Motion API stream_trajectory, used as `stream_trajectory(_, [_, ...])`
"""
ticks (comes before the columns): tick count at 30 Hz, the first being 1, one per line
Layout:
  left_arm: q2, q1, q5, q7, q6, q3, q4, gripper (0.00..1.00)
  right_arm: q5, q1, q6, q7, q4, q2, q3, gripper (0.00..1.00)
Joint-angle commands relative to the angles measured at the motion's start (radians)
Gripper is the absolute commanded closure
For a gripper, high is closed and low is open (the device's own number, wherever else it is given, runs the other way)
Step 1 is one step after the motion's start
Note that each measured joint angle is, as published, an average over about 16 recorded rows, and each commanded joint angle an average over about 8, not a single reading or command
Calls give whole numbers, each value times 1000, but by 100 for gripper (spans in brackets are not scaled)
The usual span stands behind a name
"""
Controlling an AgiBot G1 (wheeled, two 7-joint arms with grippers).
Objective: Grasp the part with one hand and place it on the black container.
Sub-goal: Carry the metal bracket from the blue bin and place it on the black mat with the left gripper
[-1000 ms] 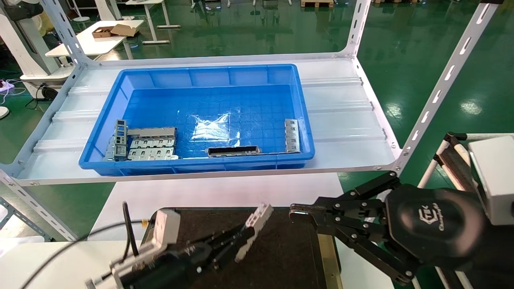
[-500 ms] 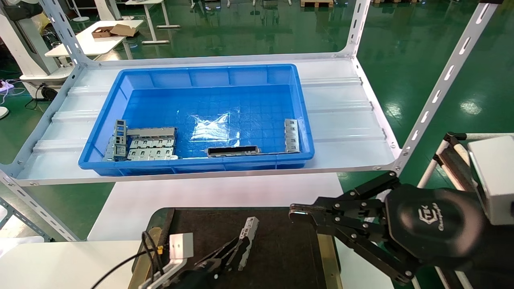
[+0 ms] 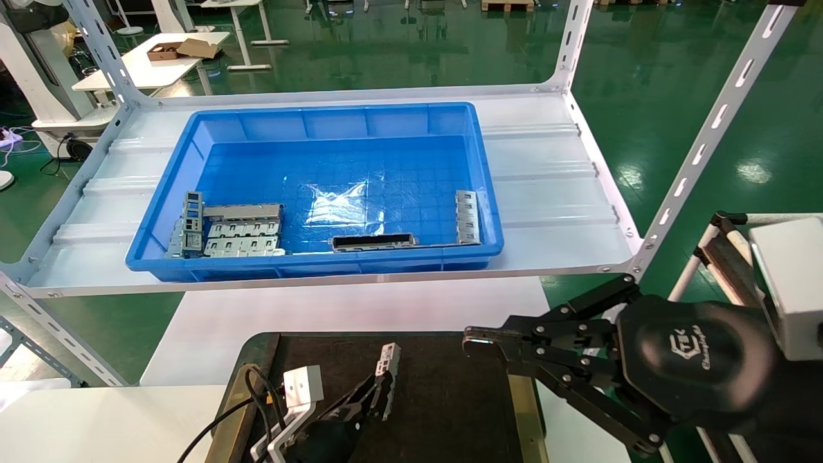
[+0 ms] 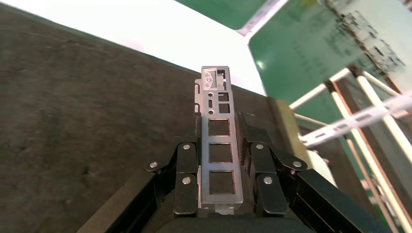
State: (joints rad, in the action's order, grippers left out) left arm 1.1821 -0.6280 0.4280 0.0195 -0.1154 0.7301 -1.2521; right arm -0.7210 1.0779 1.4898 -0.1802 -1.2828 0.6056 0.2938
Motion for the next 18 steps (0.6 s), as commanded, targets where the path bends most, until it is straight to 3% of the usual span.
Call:
stream_trajectory(1, [20,-7,3,-1,-20,-5,21,100,0,0,0,0,0,0,0,100])
stream_trajectory(18, [153,-33,74,-22,36,-77,209,100,1,0,0,1,0,0,1,100])
